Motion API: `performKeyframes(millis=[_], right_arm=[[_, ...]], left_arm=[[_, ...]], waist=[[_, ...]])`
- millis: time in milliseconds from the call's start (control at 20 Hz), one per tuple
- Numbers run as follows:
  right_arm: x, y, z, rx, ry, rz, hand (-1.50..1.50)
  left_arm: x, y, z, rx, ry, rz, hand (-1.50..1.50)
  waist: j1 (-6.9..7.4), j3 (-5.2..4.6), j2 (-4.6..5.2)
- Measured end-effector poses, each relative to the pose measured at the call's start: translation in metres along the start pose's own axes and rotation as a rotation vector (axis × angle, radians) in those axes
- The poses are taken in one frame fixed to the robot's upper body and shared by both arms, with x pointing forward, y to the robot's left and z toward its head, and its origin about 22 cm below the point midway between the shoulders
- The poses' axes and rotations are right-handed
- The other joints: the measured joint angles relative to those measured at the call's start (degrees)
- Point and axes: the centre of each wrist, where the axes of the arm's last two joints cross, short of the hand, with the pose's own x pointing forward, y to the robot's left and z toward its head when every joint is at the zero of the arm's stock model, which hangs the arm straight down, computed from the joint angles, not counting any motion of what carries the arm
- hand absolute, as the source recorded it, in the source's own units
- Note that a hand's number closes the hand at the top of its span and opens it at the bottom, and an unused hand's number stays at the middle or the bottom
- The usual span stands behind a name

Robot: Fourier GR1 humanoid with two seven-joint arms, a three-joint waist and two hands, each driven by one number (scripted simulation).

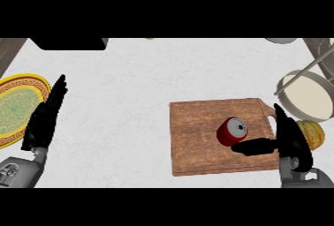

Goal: Pick the can from the cutting board and place it in the tiered basket

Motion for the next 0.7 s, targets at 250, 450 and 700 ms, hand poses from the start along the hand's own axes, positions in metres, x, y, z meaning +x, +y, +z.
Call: performKeyframes(millis=[250, 450, 700], right_arm=[[0.008, 0.013, 0.000, 0.002, 0.012, 0.026, -1.50], [0.015, 0.020, -0.001, 0.010, 0.031, 0.016, -1.50], [0.019, 0.033, 0.001, 0.025, 0.063, 0.017, -1.50]], left_arm=[[0.000, 0.001, -0.001, 0.000, 0.003, 0.002, 0.00], [-0.001, 0.002, 0.002, -0.001, 0.004, 0.003, 0.00], [-0.001, 0.001, 0.002, 0.002, 0.005, 0.006, 0.00]], waist=[[-0.13, 0.04, 0.01], [-0.10, 0.09, -0.04], [-0.26, 0.10, -0.10]])
